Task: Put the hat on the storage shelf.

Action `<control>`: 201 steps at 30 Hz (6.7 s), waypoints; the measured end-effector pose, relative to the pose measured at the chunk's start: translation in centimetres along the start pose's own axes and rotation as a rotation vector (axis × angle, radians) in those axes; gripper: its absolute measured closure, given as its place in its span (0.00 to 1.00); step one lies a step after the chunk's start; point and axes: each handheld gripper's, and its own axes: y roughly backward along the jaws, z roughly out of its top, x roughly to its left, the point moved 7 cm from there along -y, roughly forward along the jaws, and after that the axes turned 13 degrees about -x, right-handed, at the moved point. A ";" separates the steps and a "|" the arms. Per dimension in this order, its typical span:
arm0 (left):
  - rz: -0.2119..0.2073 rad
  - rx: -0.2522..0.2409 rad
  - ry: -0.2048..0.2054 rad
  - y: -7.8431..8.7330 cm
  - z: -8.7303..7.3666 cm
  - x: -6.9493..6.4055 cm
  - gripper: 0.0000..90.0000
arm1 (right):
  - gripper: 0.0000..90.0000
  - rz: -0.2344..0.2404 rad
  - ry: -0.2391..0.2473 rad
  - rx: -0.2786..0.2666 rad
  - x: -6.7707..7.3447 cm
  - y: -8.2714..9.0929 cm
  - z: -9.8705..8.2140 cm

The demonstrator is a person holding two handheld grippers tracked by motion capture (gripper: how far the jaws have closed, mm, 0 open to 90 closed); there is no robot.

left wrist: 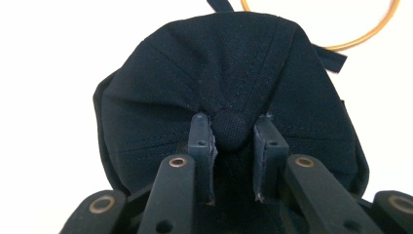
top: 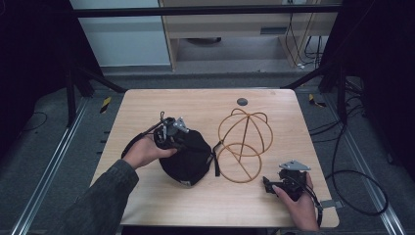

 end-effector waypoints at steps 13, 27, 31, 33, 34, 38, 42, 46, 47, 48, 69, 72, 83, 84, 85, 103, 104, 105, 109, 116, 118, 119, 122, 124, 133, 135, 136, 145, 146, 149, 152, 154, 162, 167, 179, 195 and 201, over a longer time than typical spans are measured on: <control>0.031 -0.096 -0.001 4.7 0.2 -0.8 0.82 | 0.01 -0.004 -0.009 0.002 0.1 0.0 0.0; 0.073 -0.172 -0.024 9.4 0.8 -2.1 0.82 | 0.00 -0.006 -0.009 0.002 0.1 0.0 0.0; 0.084 -0.196 -0.033 10.3 1.3 -2.3 0.82 | 0.01 -0.006 -0.008 0.002 0.1 0.0 0.0; 0.088 -0.207 -0.036 10.8 1.6 -2.5 0.82 | 0.01 -0.006 -0.008 0.002 0.1 0.0 0.0; 0.089 -0.218 -0.040 11.3 1.7 -2.6 0.82 | 0.01 -0.005 -0.008 0.002 0.1 0.0 0.0; 0.090 -0.237 -0.042 11.9 2.0 -2.7 0.82 | 0.01 -0.007 -0.008 0.002 0.1 0.0 0.0; 0.098 -0.253 -0.041 12.7 2.2 -2.7 0.82 | 0.01 -0.006 -0.008 0.002 0.1 0.0 0.0; 0.100 -0.278 -0.049 13.7 2.8 -2.8 0.82 | 0.00 -0.007 -0.008 0.002 0.1 0.0 0.0; 0.100 -0.278 -0.049 13.7 2.8 -2.8 0.82 | 0.01 -0.007 -0.008 0.002 0.1 0.0 0.0; 0.105 -0.293 -0.057 14.2 3.2 -2.9 0.82 | 0.01 -0.007 -0.008 0.002 0.1 0.0 0.0; 0.114 -0.368 -0.121 17.8 6.2 -4.8 0.82 | 0.01 -0.007 -0.008 0.002 0.1 0.0 0.0; 0.116 -0.371 -0.137 18.6 6.6 -5.3 0.82 | 0.01 -0.006 -0.008 0.002 0.1 0.0 0.0; 0.119 -0.404 -0.173 20.0 7.6 -6.6 0.82 | 0.00 -0.006 -0.009 0.002 0.1 0.0 0.0; 0.120 -0.405 -0.179 20.2 7.8 -6.6 0.82 | 0.01 -0.006 -0.008 0.002 0.1 0.0 0.0; 0.119 -0.406 -0.184 20.4 8.0 -6.7 0.82 | 0.00 -0.005 -0.008 0.002 0.1 0.0 0.0; 0.085 -0.401 -0.252 19.4 13.8 -7.4 0.82 | 0.01 -0.007 -0.008 0.004 0.1 0.0 0.0; 0.084 -0.397 -0.254 19.2 14.3 -7.4 0.82 | 0.00 -0.006 -0.008 0.004 0.1 0.0 0.0; 0.084 -0.395 -0.256 19.1 14.6 -7.4 0.82 | 0.00 -0.007 -0.002 0.002 0.0 -0.1 0.0; 0.066 -0.373 -0.263 17.7 16.5 -7.1 0.82 | 0.00 -0.007 -0.002 0.003 0.0 -0.1 0.0; 0.065 -0.361 -0.273 15.6 19.6 -6.1 0.82 | 0.00 -0.007 -0.003 0.001 0.0 -0.1 0.0; 0.059 -0.356 -0.270 15.3 20.0 -6.0 0.82 | 0.00 -0.006 -0.001 0.001 0.0 -0.1 0.0; 0.050 -0.345 -0.265 14.9 20.6 -5.8 0.82 | 0.00 -0.007 -0.003 0.001 0.0 -0.1 0.0; 0.046 -0.343 -0.265 14.4 21.4 -5.7 0.82 | 0.00 -0.007 -0.003 0.001 0.0 -0.1 0.0; 0.048 -0.337 -0.266 14.1 21.8 -5.6 0.82 | 0.00 -0.006 -0.003 0.001 0.0 -0.1 0.0; 0.034 -0.306 -0.266 12.8 23.2 -5.5 0.82 | 0.00 -0.006 -0.003 0.001 0.0 -0.1 0.0; 0.025 -0.296 -0.262 12.1 23.7 -5.6 0.82 | 0.00 -0.006 -0.003 0.001 0.0 -0.1 0.0; 0.025 -0.296 -0.262 12.1 23.7 -5.6 0.82 | 0.00 -0.006 -0.003 0.001 0.0 -0.1 0.0; -0.001 -0.250 -0.255 9.3 24.4 -5.9 0.82 | 0.00 -0.006 -0.003 0.001 0.0 -0.1 0.0; -0.010 -0.241 -0.250 8.7 24.4 -5.8 0.82 | 0.00 -0.007 -0.003 0.003 0.0 -0.1 0.0; -0.020 -0.232 -0.246 8.0 24.4 -5.8 0.82 | 0.00 -0.007 -0.002 0.003 0.0 -0.1 0.0; -0.037 -0.208 -0.250 6.6 24.4 -6.2 0.82 | 0.00 -0.007 -0.002 0.003 0.0 -0.1 0.0; -0.047 -0.190 -0.246 5.7 24.4 -6.3 0.82 | 0.00 -0.007 -0.002 0.003 0.0 -0.1 0.0; -0.075 -0.163 -0.232 3.3 23.9 -6.1 0.82 | 0.00 -0.007 -0.005 0.004 0.0 -0.1 0.0; -0.091 -0.149 -0.231 2.3 23.6 -6.4 0.81 | 0.00 -0.007 -0.004 0.003 0.0 -0.1 0.0; -0.097 -0.141 -0.228 1.1 23.4 -7.1 0.79 | 0.00 -0.007 -0.003 0.003 0.0 -0.1 0.0; -0.059 -0.182 -0.213 1.0 22.6 -6.5 0.56 | 0.00 -0.007 -0.001 0.003 0.0 -0.1 0.0; -0.039 -0.233 -0.200 1.7 22.5 -6.3 0.37 | 0.00 -0.007 -0.003 0.002 0.0 -0.1 0.0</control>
